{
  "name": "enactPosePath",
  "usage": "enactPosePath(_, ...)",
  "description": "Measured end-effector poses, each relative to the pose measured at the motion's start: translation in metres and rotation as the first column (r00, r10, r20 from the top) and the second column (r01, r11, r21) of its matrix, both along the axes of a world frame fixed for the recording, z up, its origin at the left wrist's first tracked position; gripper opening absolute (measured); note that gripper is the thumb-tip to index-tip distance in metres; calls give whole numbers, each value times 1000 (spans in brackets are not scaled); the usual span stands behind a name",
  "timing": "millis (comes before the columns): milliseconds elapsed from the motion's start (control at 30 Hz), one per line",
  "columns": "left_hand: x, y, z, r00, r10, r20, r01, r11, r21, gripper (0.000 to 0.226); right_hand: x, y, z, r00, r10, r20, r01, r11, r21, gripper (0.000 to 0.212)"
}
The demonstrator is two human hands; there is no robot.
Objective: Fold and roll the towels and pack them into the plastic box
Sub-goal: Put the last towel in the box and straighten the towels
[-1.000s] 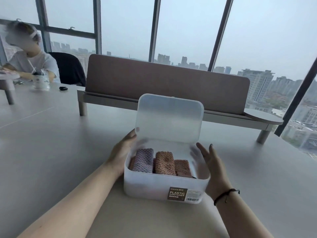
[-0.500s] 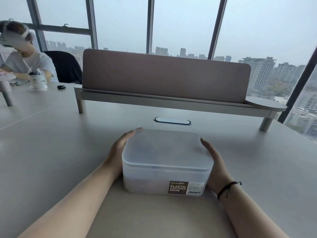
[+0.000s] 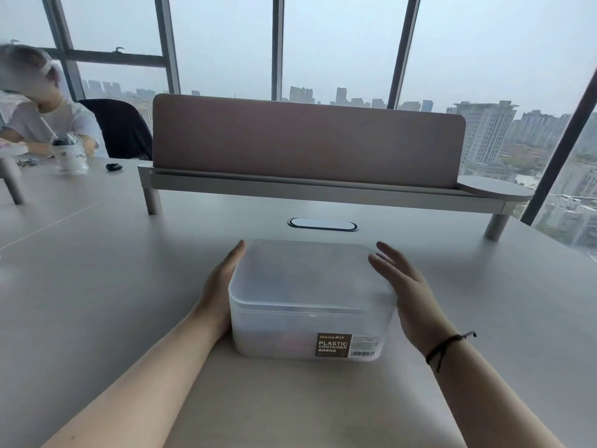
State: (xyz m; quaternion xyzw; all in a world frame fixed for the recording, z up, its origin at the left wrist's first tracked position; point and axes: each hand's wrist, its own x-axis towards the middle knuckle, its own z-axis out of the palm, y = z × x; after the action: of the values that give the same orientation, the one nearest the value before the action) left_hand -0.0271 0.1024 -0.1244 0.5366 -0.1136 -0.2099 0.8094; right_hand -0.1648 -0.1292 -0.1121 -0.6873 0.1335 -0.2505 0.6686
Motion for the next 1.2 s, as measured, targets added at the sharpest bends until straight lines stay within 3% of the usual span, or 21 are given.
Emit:
enactPosePath(67, 0, 1, -1, 1000, -18, 14, 18, 1000, 2, 48, -10, 2, 9, 997, -82, 10, 80, 914, -399, 72)
enactPosePath(133, -1, 1, -1, 999, -26, 33, 26, 1000, -7, 44, -20, 14, 17, 993, -115, 42, 106, 647, -755, 66)
enactPosePath(167, -1, 1, -2, 999, -30, 35, 30, 1000, -9, 42, -22, 23, 19, 992, -118, 39, 94, 502, -860, 63)
enactPosePath(267, -2, -1, 0, 998, -9, 64, 8, 1000, 25, 37, -23, 59, 14, 992, -122, -27, -5, 175, -985, 55)
enactPosePath(333, 1, -1, -1, 997, 2, 74, -5, 999, 45, 36, -22, 77, 6, 986, -163, -33, -28, 32, -999, 50)
enactPosePath(467, 2, 0, -2, 998, 20, 61, -24, 997, 72, 38, -21, 85, -1, 983, -185, 13, 11, -14, -1000, 44)
enactPosePath(800, -5, -4, 0, 992, 35, 119, -45, 996, 79, 37, -21, 85, 5, 982, -178, -64, -61, 23, -998, 41)
enactPosePath(933, -8, 0, 2, 996, 11, 90, -17, 998, 63, 38, -22, 85, 9, 978, -162, -129, -128, 16, -992, 43)
enactPosePath(1200, -12, 4, 4, 996, -77, 45, 76, 997, 6, 46, -25, 88, 8, 976, -196, -98, -101, -8, -995, 43)
